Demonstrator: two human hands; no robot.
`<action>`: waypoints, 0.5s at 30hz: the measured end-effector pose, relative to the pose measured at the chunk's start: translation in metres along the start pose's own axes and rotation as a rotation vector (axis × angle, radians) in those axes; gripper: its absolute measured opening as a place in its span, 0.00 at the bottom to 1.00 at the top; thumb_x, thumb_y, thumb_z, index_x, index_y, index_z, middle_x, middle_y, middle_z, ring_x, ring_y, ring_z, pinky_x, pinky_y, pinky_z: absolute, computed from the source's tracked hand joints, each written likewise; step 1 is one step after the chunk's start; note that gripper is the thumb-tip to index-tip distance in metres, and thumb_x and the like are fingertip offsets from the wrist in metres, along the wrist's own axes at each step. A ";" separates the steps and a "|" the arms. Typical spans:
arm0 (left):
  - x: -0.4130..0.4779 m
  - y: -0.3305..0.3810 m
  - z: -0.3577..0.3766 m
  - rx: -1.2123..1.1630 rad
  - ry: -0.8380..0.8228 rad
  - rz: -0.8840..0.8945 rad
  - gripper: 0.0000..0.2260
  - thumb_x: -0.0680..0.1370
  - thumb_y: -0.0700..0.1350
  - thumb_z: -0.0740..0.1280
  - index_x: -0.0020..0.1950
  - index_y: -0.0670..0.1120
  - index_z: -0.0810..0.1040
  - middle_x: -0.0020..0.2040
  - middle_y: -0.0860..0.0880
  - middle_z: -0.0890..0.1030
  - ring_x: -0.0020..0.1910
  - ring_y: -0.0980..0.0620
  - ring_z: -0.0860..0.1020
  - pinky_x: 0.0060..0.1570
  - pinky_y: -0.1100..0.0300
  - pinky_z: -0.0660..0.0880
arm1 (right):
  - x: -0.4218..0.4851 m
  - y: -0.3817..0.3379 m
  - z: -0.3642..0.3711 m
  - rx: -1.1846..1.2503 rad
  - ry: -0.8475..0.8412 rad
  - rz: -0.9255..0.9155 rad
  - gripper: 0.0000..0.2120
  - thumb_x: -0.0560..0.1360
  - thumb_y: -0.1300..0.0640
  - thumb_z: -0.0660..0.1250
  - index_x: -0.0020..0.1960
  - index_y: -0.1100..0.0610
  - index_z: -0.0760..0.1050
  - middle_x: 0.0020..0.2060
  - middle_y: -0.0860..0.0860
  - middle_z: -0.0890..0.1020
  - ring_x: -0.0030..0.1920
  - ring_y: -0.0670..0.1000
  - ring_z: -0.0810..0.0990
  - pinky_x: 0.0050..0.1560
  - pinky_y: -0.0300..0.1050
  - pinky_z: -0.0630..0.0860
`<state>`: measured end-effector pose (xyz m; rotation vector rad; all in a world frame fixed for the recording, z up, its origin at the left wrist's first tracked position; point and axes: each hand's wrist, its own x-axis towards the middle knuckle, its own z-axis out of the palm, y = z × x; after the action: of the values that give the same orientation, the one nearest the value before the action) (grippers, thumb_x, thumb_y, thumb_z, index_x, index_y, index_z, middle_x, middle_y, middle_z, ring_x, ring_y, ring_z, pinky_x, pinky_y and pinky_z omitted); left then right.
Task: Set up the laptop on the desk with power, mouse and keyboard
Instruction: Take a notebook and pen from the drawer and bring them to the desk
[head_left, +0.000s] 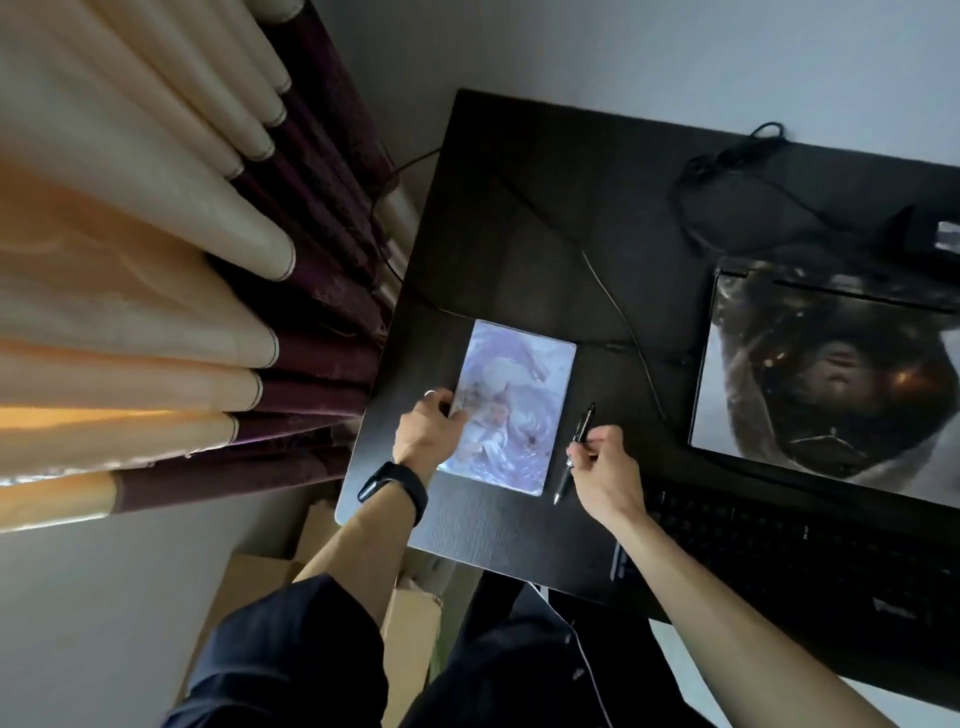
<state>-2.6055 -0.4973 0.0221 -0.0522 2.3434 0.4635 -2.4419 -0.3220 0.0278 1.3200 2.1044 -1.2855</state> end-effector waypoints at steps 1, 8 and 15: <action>-0.002 -0.005 0.000 0.002 0.010 0.007 0.13 0.76 0.57 0.65 0.58 0.55 0.77 0.50 0.48 0.83 0.49 0.42 0.80 0.45 0.58 0.71 | 0.000 -0.002 0.001 0.007 0.006 0.007 0.07 0.82 0.53 0.61 0.57 0.54 0.68 0.48 0.47 0.81 0.50 0.54 0.81 0.49 0.46 0.75; -0.012 -0.034 0.003 -0.050 0.056 0.000 0.13 0.76 0.56 0.67 0.59 0.55 0.77 0.49 0.49 0.84 0.51 0.43 0.81 0.48 0.57 0.74 | -0.002 -0.013 0.012 0.020 0.029 0.023 0.13 0.82 0.51 0.64 0.61 0.59 0.73 0.55 0.51 0.84 0.57 0.55 0.82 0.56 0.48 0.76; -0.016 -0.038 0.005 -0.103 0.082 0.029 0.12 0.78 0.53 0.67 0.61 0.55 0.76 0.52 0.53 0.85 0.54 0.45 0.81 0.51 0.58 0.73 | -0.001 -0.014 0.021 0.039 0.088 0.036 0.14 0.82 0.50 0.64 0.61 0.59 0.75 0.54 0.51 0.85 0.55 0.54 0.83 0.56 0.46 0.76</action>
<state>-2.5838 -0.5330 0.0178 -0.0872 2.4019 0.6075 -2.4567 -0.3420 0.0240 1.4497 2.1135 -1.2813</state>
